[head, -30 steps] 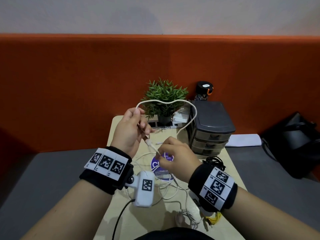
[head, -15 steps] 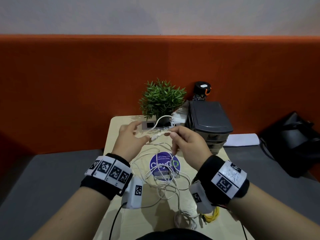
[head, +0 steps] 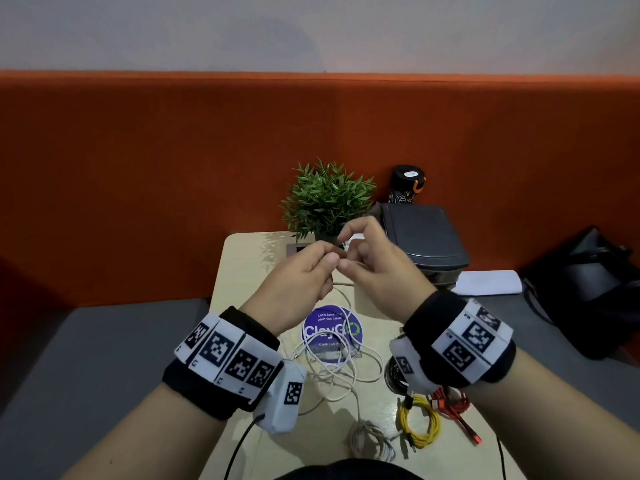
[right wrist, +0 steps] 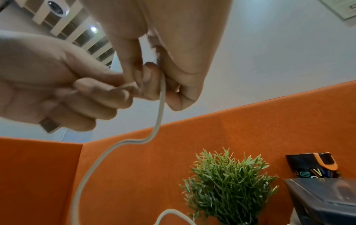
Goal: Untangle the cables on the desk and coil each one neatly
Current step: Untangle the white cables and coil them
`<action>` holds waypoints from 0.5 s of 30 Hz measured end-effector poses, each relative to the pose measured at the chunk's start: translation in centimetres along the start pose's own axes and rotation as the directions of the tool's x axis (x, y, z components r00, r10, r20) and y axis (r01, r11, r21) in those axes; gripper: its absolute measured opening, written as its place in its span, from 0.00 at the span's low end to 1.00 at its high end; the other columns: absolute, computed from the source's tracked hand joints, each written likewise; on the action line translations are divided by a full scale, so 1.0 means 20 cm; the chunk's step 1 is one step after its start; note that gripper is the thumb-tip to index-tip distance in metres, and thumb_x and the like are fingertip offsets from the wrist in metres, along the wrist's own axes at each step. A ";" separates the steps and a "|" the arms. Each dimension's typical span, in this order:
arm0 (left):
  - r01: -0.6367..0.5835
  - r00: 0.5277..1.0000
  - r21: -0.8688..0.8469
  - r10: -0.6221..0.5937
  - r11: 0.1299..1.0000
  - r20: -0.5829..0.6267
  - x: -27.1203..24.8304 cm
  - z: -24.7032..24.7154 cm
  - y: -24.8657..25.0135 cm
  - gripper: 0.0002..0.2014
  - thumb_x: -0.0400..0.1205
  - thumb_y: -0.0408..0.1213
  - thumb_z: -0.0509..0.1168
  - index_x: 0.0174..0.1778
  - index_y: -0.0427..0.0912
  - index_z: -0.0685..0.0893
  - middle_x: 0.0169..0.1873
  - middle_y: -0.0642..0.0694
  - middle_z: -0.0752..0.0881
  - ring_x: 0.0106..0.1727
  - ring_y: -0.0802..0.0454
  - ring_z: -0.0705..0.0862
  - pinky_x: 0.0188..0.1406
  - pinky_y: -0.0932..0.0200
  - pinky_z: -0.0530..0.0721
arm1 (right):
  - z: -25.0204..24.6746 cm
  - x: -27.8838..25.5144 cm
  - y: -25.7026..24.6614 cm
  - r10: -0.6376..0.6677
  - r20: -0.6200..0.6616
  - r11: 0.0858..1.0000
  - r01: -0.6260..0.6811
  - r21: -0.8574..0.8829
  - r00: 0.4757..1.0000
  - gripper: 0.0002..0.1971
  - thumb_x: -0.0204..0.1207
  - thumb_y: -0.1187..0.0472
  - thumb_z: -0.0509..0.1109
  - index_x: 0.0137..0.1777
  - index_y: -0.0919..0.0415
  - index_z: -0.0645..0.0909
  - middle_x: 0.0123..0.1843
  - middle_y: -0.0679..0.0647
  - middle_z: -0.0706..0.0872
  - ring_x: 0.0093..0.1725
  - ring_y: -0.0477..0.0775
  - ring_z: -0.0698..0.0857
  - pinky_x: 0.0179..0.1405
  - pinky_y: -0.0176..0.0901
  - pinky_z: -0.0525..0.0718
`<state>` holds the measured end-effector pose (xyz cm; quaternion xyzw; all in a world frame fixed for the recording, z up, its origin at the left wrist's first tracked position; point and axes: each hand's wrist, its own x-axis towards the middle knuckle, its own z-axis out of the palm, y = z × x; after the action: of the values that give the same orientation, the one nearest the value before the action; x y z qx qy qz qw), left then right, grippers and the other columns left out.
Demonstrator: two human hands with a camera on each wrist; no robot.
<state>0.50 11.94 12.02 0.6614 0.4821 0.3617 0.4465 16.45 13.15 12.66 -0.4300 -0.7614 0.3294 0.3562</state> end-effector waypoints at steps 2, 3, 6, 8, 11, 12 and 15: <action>-0.030 1.000 0.004 0.030 1.000 -0.005 -0.01 -0.01 0.02 0.15 0.87 0.45 0.52 0.45 0.44 0.82 0.17 0.55 0.70 0.19 0.60 0.65 0.24 0.58 0.63 | -0.04 0.02 0.00 -0.016 -0.032 0.994 0.019 0.106 0.999 0.11 0.76 0.60 0.70 0.53 0.50 0.71 0.29 0.48 0.75 0.30 0.48 0.75 0.34 0.44 0.73; -0.040 0.999 -0.022 0.040 0.999 -0.001 -0.01 -0.02 0.04 0.16 0.88 0.44 0.52 0.42 0.42 0.82 0.16 0.55 0.68 0.18 0.60 0.64 0.22 0.60 0.62 | -0.06 0.03 0.00 -0.028 -0.041 0.988 0.034 0.151 0.999 0.10 0.75 0.60 0.71 0.52 0.52 0.73 0.30 0.50 0.75 0.31 0.50 0.74 0.33 0.45 0.73; -0.029 0.999 -0.179 0.034 0.983 0.023 -0.03 -0.03 0.08 0.16 0.88 0.39 0.52 0.41 0.39 0.81 0.16 0.53 0.64 0.16 0.59 0.60 0.15 0.68 0.60 | -0.07 0.05 0.00 -0.037 -0.036 0.959 0.046 0.280 0.999 0.06 0.75 0.62 0.69 0.49 0.53 0.77 0.33 0.54 0.76 0.34 0.51 0.75 0.36 0.43 0.76; -0.015 0.998 -0.310 0.035 0.951 0.059 -0.03 -0.04 0.08 0.15 0.88 0.37 0.52 0.42 0.38 0.80 0.16 0.50 0.64 0.16 0.57 0.58 0.17 0.70 0.56 | -0.07 0.06 0.00 -0.028 -0.040 0.929 0.041 0.368 0.999 0.04 0.75 0.62 0.67 0.46 0.54 0.81 0.34 0.51 0.81 0.36 0.48 0.78 0.37 0.37 0.78; -0.027 0.992 -0.491 0.085 0.871 0.097 -0.04 -0.04 0.08 0.11 0.85 0.36 0.54 0.43 0.34 0.78 0.21 0.45 0.71 0.18 0.53 0.65 0.17 0.61 0.63 | -0.04 0.05 0.00 -0.023 -0.051 0.892 0.043 0.449 0.998 0.06 0.79 0.64 0.66 0.47 0.58 0.85 0.34 0.44 0.85 0.34 0.44 0.78 0.35 0.32 0.76; -0.018 0.992 -0.543 0.084 0.840 0.097 -0.04 -0.05 0.08 0.11 0.83 0.36 0.55 0.42 0.33 0.78 0.22 0.44 0.74 0.19 0.53 0.67 0.18 0.61 0.66 | -0.02 0.05 0.00 -0.015 -0.055 0.873 0.040 0.486 0.998 0.07 0.81 0.66 0.64 0.49 0.60 0.85 0.33 0.45 0.85 0.33 0.43 0.77 0.34 0.32 0.76; 0.045 0.991 -0.639 0.047 0.768 0.126 -0.05 -0.04 0.09 0.16 0.81 0.38 0.55 0.33 0.32 0.78 0.17 0.47 0.70 0.17 0.56 0.59 0.18 0.64 0.58 | 0.04 0.04 0.00 0.026 -0.044 0.781 0.007 0.625 0.999 0.11 0.82 0.66 0.59 0.52 0.63 0.85 0.30 0.48 0.80 0.30 0.44 0.75 0.34 0.33 0.77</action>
<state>0.01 10.98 14.02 0.4927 0.2981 0.4591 0.6765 15.53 13.75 12.36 -0.2997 -0.5980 0.5537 0.4959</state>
